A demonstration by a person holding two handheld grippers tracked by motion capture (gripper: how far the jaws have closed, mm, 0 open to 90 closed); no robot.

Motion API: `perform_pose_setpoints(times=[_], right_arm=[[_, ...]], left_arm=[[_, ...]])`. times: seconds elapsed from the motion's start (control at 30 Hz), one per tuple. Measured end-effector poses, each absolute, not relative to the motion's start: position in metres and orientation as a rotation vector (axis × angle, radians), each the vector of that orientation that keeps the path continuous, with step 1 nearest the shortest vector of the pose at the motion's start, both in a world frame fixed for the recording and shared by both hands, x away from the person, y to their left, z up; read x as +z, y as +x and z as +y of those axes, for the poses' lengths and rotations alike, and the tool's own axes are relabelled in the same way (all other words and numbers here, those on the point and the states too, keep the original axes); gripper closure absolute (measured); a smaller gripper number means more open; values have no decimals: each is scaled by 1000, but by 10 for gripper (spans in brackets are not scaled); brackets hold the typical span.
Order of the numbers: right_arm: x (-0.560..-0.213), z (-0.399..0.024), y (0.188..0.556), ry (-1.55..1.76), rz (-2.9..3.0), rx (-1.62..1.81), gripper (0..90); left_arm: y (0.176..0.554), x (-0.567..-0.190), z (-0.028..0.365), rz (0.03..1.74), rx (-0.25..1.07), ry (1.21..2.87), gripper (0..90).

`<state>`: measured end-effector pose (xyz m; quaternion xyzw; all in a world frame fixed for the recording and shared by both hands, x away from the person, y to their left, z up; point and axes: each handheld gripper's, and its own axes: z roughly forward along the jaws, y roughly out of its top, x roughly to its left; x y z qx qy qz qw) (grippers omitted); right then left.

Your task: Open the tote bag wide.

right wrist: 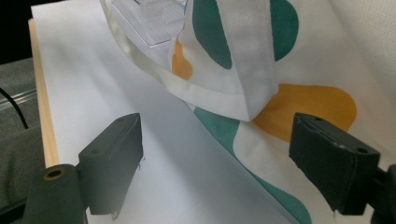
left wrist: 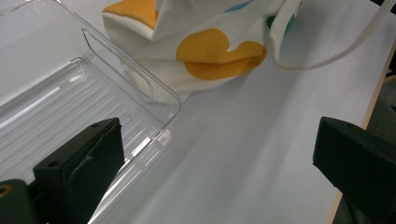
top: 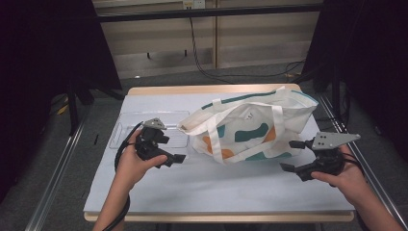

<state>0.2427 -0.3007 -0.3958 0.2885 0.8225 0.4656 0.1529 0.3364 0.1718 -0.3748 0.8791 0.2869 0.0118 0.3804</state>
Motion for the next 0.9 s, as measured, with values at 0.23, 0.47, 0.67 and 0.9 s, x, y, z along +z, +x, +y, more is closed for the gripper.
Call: perform_pose_setpoints(times=[0.23,0.47,0.67,0.9], right_arm=[[-390,-303,244,830,2360,1343,187],[-383,-301,247,826,2353,1368,216],[-379,-297,250,806,2357,1385,230],[-374,-295,252,802,2351,1406,241]], left_arm=[[339,-369,172,729,25,2239,21],[342,-359,172,730,36,2246,21],[347,-354,172,727,35,2241,22],[352,-347,173,723,31,2250,22]])
